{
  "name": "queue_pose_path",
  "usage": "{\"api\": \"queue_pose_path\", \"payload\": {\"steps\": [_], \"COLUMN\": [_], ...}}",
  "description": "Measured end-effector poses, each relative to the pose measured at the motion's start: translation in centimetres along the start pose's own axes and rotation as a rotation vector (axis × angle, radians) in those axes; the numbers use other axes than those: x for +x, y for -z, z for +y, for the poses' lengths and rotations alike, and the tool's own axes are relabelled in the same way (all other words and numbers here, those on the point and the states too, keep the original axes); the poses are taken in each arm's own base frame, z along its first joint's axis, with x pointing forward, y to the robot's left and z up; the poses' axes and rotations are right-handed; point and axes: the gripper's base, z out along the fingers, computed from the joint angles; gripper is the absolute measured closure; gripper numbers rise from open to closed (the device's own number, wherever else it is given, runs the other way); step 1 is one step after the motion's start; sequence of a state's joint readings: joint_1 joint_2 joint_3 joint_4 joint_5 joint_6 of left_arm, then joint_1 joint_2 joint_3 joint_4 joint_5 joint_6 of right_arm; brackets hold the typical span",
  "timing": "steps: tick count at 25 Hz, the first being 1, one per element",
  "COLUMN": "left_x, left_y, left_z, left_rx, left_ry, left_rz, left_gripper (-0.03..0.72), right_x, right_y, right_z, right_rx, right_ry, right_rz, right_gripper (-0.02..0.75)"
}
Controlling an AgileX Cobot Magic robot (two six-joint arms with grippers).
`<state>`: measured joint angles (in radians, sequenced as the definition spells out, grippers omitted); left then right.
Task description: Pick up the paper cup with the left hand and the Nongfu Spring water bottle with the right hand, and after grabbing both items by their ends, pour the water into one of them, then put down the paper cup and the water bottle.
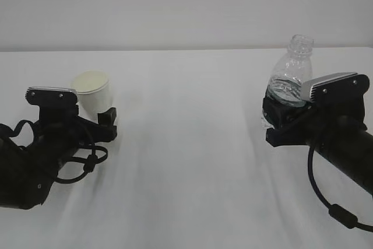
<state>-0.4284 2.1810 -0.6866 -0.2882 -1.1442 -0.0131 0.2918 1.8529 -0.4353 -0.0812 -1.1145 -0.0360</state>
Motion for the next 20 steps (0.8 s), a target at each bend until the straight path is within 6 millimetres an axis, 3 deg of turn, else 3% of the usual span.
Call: {"api": "queue_pose_path", "payload": {"steps": [4, 9, 20], "left_x": [-0.6, 0.4, 0.1], "left_y": [-1.1, -2.5, -3.7], "left_z": [0.5, 1.5, 0.9], "left_rx": [-0.023, -0.06, -0.016], "left_ry": [0.017, 0.024, 0.011], "left_rz": [-0.033, -0.023, -0.053], "left_gripper": [0.013, 0.018, 0.024], "right_x": [0.0, 0.0, 0.0], "right_y": [0.0, 0.0, 0.0], "right_z": [0.0, 0.0, 0.0], "right_rx": [0.0, 0.0, 0.001], "right_ry": [0.002, 0.006, 0.006], "right_rz": [0.0, 0.0, 0.0], "right_gripper": [0.344, 0.344, 0.345]}}
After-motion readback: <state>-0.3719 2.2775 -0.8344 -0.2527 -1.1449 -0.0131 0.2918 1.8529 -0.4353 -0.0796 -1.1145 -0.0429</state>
